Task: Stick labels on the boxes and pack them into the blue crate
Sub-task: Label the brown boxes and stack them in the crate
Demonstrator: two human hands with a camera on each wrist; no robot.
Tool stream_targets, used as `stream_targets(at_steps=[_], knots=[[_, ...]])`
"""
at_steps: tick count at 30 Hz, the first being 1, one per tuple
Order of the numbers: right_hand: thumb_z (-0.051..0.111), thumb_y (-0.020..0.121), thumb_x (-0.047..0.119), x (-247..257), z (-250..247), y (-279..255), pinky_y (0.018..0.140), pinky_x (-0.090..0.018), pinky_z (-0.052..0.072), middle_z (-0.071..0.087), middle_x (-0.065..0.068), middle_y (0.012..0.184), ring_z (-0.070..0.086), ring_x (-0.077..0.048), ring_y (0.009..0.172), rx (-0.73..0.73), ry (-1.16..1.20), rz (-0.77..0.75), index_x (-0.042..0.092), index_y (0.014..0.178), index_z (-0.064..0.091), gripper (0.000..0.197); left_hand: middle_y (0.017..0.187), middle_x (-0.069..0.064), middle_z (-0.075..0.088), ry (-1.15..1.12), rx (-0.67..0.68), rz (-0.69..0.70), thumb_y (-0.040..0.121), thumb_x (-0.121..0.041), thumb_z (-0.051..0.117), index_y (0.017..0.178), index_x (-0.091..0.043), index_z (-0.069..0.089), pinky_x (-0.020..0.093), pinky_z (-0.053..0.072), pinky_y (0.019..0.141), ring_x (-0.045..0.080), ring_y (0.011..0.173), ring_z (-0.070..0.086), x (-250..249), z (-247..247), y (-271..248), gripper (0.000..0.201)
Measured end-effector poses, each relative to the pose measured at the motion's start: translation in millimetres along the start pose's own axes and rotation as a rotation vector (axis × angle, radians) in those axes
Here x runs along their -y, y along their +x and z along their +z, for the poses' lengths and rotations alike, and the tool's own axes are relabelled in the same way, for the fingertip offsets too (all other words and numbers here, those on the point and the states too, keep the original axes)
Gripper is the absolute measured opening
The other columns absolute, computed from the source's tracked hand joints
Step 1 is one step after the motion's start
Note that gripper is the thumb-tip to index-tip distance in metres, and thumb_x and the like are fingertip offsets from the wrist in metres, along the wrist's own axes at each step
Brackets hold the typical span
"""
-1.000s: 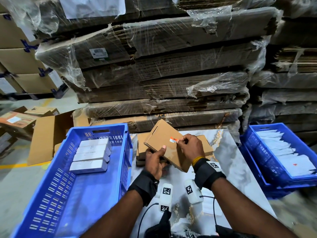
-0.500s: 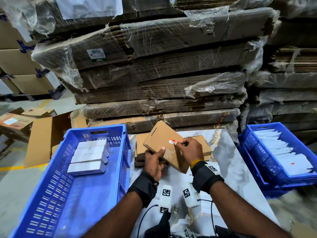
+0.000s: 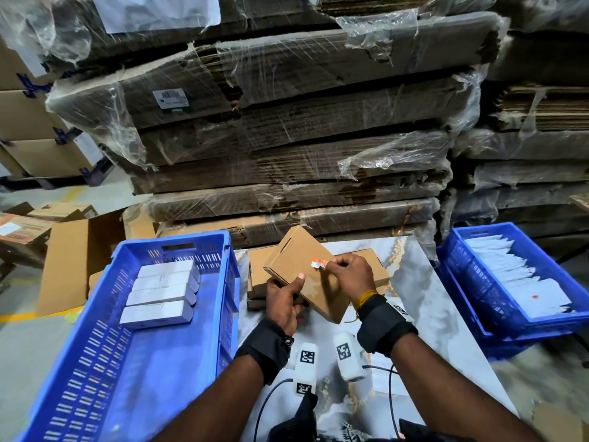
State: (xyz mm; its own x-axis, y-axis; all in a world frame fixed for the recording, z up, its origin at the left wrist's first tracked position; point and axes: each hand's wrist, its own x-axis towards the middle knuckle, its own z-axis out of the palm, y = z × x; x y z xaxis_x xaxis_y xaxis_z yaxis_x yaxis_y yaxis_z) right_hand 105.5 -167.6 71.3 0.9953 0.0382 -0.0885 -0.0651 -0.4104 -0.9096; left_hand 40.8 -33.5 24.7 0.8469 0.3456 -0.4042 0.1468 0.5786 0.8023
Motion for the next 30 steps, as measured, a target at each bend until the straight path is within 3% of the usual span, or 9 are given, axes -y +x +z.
stream_targets(at_steps=[4, 7, 12, 15, 17, 21, 24, 27, 30], knots=[[0.075, 0.082, 0.017, -2.9, -3.8, -1.0, 0.064, -0.021, 0.044, 0.069, 0.000, 0.078, 0.060, -0.012, 0.072, -0.006, 0.054, -0.027, 0.010, 0.078, 0.072, 0.008, 0.119, 0.021, 0.066, 0.005, -0.022, -0.008, 0.090, -0.006, 0.065, 0.131, -0.007, 0.048, 0.046, 0.052, 0.072, 0.031, 0.085, 0.066, -1.9, 0.3, 0.8, 0.045], [0.074, 0.082, 0.016, -7.0, -9.4, -4.7, 0.062, -0.020, 0.043, 0.067, 0.003, 0.074, 0.057, -0.008, 0.068, 0.017, 0.078, -0.039, 0.014, 0.074, 0.069, 0.010, 0.122, 0.022, 0.064, 0.016, -0.023, -0.026, 0.089, -0.009, 0.067, 0.131, -0.007, 0.048, 0.046, 0.053, 0.071, 0.032, 0.087, 0.067, -2.2, -0.3, 1.6, 0.046], [0.073, 0.084, 0.019, -35.8, -24.4, -9.7, 0.068, -0.034, 0.049, 0.063, -0.001, 0.068, 0.060, -0.018, 0.069, 0.057, 0.179, 0.032, 0.013, 0.068, 0.062, 0.021, 0.118, 0.024, 0.065, 0.065, -0.018, -0.055, 0.086, -0.014, 0.070, 0.126, -0.010, 0.047, 0.044, 0.048, 0.066, 0.036, 0.089, 0.066, 5.0, -5.2, 7.1, 0.046], [0.073, 0.086, 0.024, -64.0, -41.1, -22.7, 0.065, -0.030, 0.046, 0.059, -0.005, 0.071, 0.057, -0.018, 0.068, 0.115, 0.156, 0.130, 0.011, 0.074, 0.059, 0.022, 0.117, 0.020, 0.067, 0.068, -0.057, -0.080, 0.086, -0.009, 0.071, 0.124, -0.011, 0.045, 0.056, 0.054, 0.075, 0.040, 0.104, 0.065, 14.5, -11.0, 9.1, 0.045], [0.073, 0.085, 0.025, -86.9, -51.9, -33.4, 0.064, -0.030, 0.044, 0.056, -0.006, 0.072, 0.058, -0.018, 0.065, 0.146, 0.125, 0.220, 0.011, 0.074, 0.056, 0.025, 0.120, 0.020, 0.066, 0.061, -0.056, -0.092, 0.086, -0.008, 0.071, 0.128, -0.007, 0.044, 0.057, 0.055, 0.076, 0.040, 0.109, 0.064, 20.0, -13.1, 8.4, 0.050], [0.075, 0.083, 0.032, -145.5, -68.9, -59.8, 0.057, -0.026, 0.041, 0.050, -0.004, 0.068, 0.055, -0.020, 0.061, 0.195, -0.009, 0.372, 0.015, 0.068, 0.047, 0.037, 0.121, 0.018, 0.066, 0.075, -0.033, -0.135, 0.088, -0.005, 0.068, 0.129, -0.004, 0.046, 0.050, 0.059, 0.070, 0.036, 0.106, 0.065, 35.4, -13.0, 5.3, 0.046], [0.076, 0.082, 0.031, -191.8, -81.0, -84.4, 0.051, -0.022, 0.040, 0.051, -0.006, 0.066, 0.051, -0.021, 0.056, 0.217, -0.091, 0.517, 0.012, 0.067, 0.049, 0.036, 0.121, 0.015, 0.067, 0.131, 0.006, -0.173, 0.087, -0.011, 0.071, 0.132, -0.008, 0.048, 0.054, 0.058, 0.076, 0.034, 0.105, 0.067, 48.0, -13.8, 3.6, 0.051], [0.076, 0.083, 0.027, -226.9, -100.2, -112.2, 0.053, -0.028, 0.040, 0.053, -0.009, 0.059, 0.050, -0.023, 0.051, 0.158, -0.120, 0.671, 0.009, 0.063, 0.058, 0.033, 0.121, 0.010, 0.068, 0.188, 0.046, -0.183, 0.086, -0.014, 0.072, 0.128, -0.016, 0.052, 0.063, 0.053, 0.082, 0.033, 0.106, 0.067, 59.2, -15.6, 0.2, 0.047], [0.070, 0.088, 0.025, -258.9, -118.8, -137.6, 0.068, -0.038, 0.047, 0.064, -0.017, 0.081, 0.061, -0.028, 0.072, 0.196, -0.151, 0.799, -0.001, 0.093, 0.066, 0.027, 0.116, 0.009, 0.070, 0.254, 0.100, -0.207, 0.087, -0.014, 0.071, 0.121, -0.020, 0.057, 0.067, 0.051, 0.084, 0.034, 0.107, 0.066, 67.3, -14.0, -6.2, 0.037]])
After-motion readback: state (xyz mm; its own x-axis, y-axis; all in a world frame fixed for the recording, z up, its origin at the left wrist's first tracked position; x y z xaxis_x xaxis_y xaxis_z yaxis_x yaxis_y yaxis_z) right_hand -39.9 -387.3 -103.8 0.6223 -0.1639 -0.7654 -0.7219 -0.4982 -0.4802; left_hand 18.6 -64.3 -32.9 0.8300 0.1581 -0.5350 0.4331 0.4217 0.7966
